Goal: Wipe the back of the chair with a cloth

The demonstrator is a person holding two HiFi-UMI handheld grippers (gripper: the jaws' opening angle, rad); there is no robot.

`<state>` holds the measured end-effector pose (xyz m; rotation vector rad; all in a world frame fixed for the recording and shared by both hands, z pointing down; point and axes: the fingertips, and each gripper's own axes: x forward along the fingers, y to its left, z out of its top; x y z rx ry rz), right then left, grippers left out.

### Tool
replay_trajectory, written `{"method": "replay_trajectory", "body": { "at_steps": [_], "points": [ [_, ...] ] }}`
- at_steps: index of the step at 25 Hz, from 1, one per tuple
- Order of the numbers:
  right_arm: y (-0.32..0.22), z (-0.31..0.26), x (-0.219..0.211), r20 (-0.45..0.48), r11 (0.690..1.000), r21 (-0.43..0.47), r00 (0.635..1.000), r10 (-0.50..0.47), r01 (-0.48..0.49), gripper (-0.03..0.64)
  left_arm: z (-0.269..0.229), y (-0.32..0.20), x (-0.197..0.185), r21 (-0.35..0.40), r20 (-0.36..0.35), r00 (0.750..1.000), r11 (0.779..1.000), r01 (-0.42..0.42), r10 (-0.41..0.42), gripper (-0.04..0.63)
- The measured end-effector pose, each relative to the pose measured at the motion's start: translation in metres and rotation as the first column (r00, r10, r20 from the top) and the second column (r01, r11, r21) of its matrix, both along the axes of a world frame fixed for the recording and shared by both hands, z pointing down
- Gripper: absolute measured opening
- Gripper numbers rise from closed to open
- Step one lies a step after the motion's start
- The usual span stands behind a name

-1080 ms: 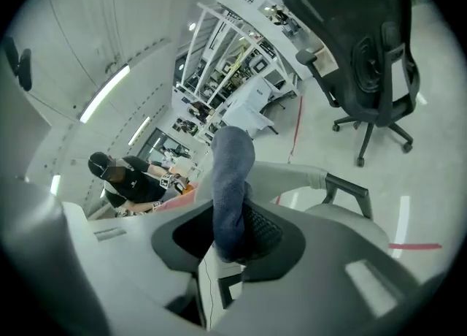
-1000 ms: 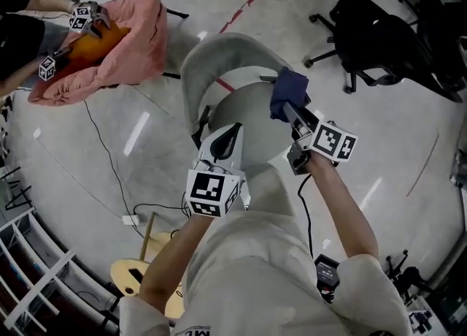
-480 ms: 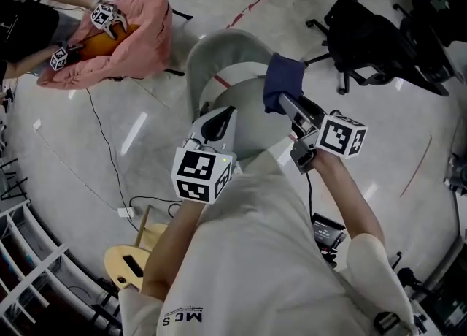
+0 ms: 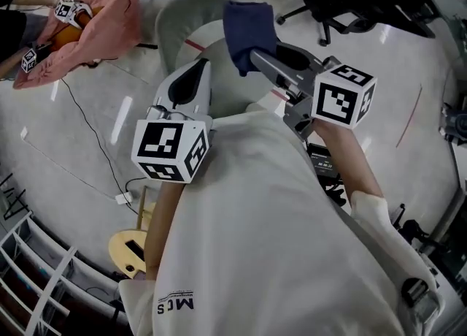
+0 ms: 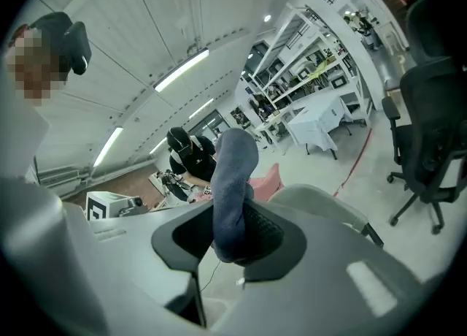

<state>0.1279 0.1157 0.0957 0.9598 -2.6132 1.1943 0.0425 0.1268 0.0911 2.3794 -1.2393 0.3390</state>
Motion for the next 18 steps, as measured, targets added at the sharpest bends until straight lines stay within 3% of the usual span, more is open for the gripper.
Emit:
{"method": "replay_trajectory", "body": {
  "at_steps": [7,12,18],
  "points": [
    [0.026,-0.025,-0.001,-0.047,0.994,0.106,0.999,0.014,-0.009,0.117,-0.030,0.015,0.020,0.037,-0.042,0.999,0.999,-0.033,0.034,0.000],
    [0.043,-0.037,-0.012,-0.146,0.961,0.278,0.989,0.038,0.004,0.117,-0.027,0.016,0.010,0.052,-0.022,1.000,0.999,-0.013,0.014,0.000],
    [0.045,-0.042,-0.003,-0.087,0.960,0.277,0.994,0.073,-0.047,0.117,-0.032,0.025,0.018,0.063,-0.019,1.000,0.998,0.010,-0.009,0.000]
  ]
}}
